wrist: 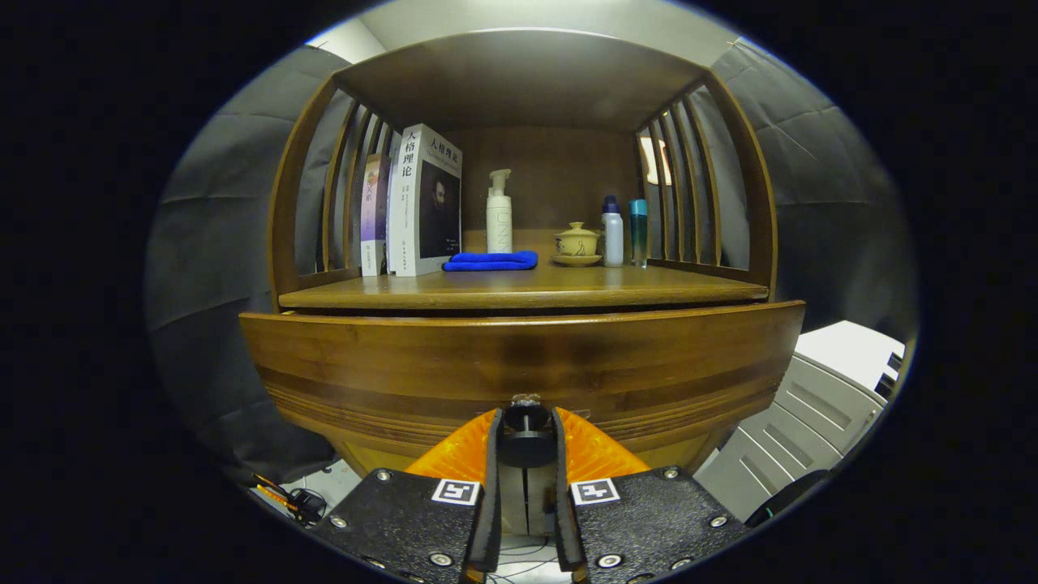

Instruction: Pull open the drawer, take out the items inside it, and place them on the countertop above the cabinet.

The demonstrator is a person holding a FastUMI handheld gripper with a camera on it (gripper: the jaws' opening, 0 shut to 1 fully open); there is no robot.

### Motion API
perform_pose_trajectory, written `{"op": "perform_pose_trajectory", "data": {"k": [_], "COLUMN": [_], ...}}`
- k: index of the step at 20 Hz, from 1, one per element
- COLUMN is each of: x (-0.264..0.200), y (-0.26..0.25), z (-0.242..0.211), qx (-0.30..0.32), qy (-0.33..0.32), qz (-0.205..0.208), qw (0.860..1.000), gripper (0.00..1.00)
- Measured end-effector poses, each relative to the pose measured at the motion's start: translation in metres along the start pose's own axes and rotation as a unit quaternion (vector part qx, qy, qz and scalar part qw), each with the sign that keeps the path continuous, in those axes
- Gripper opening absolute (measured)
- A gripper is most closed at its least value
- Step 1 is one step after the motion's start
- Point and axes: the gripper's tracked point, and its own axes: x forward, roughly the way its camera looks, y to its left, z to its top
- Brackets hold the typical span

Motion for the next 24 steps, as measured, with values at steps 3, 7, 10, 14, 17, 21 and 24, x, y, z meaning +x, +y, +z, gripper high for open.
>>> {"op": "perform_pose_trajectory", "data": {"k": [3, 7, 10, 14, 17, 21, 24], "x": [-0.017, -0.04, -0.057, -0.076, -0.091, -0.102, -0.107], "y": [0.0, -0.002, -0.002, 0.0, 0.001, 0.003, 0.005], "z": [-0.002, -0.005, -0.012, -0.017, -0.023, -0.027, -0.028], "qx": [-0.005, -0.019, -0.025, -0.037, -0.02, -0.028, -0.036], "qy": [0.003, -0.002, 0.004, 0.011, 0.022, 0.033, 0.031], "qz": [0.005, 0.02, 0.017, 0.014, 0.013, 0.018, 0.023], "qw": [1.0, 1.0, 1.0, 0.999, 0.999, 0.999, 0.999], "gripper": [0.27, 0.27, 0.27, 0.27, 0.27, 0.27, 0.27]}}
